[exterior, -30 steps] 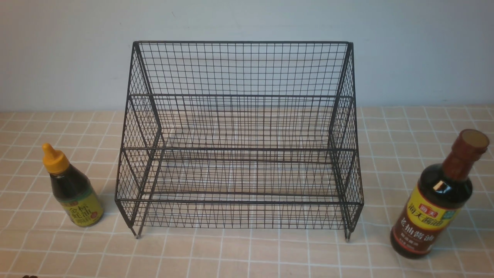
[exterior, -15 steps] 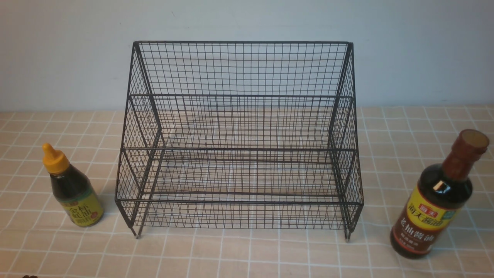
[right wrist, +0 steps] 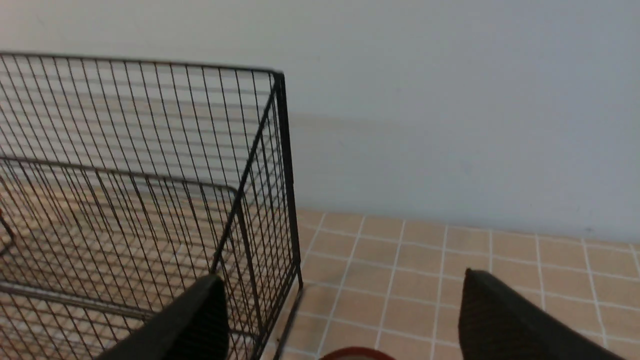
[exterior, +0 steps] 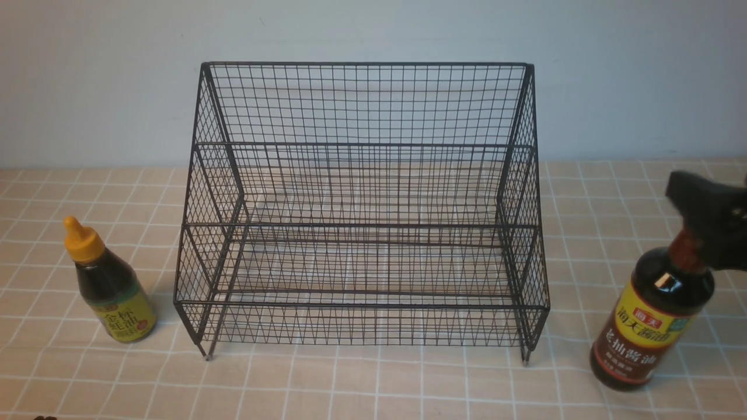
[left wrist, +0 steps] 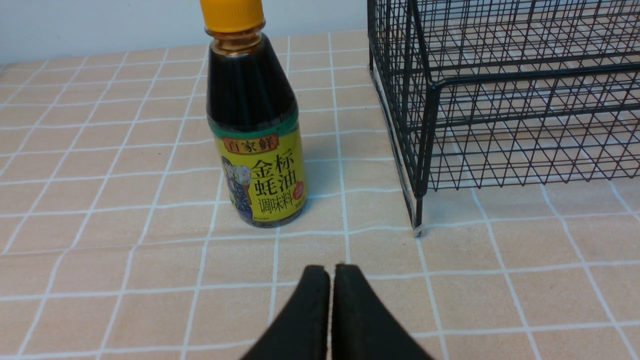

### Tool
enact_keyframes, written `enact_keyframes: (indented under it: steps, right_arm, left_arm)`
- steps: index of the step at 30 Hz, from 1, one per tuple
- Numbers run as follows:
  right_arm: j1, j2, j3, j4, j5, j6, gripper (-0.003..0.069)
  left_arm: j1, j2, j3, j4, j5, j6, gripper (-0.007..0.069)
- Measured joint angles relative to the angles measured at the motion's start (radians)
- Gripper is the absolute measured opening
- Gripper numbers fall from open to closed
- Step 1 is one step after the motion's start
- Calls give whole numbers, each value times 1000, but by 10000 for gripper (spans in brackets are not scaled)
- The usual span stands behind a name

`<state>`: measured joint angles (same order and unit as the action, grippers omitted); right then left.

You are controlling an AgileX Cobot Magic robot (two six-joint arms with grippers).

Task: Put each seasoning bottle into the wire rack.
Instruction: Use the right arm to grab the condiment bottle closest to it, then use the right arm to put the condiment bottle back on the shelf

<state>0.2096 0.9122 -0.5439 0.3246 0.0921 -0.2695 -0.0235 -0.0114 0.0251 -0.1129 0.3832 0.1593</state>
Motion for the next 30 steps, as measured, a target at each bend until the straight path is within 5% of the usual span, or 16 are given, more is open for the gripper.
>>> enact_keyframes:
  steps: [13,17,21,30]
  right_arm:
    - [0,158,35,0,-18,-11,564]
    - [0,165,39,0,-23,-24,501]
    - [1,141,40,3,-52,-70,262]
    - [1,42,-40,-6,90,-109,266]
  left_arm:
    - [0,0,0,0,0,0,-7]
    - [0,0,0,0,0,0,-7]
    - [0,0,0,0,0,0,-7]
    - [0,0,0,0,0,0,-7]
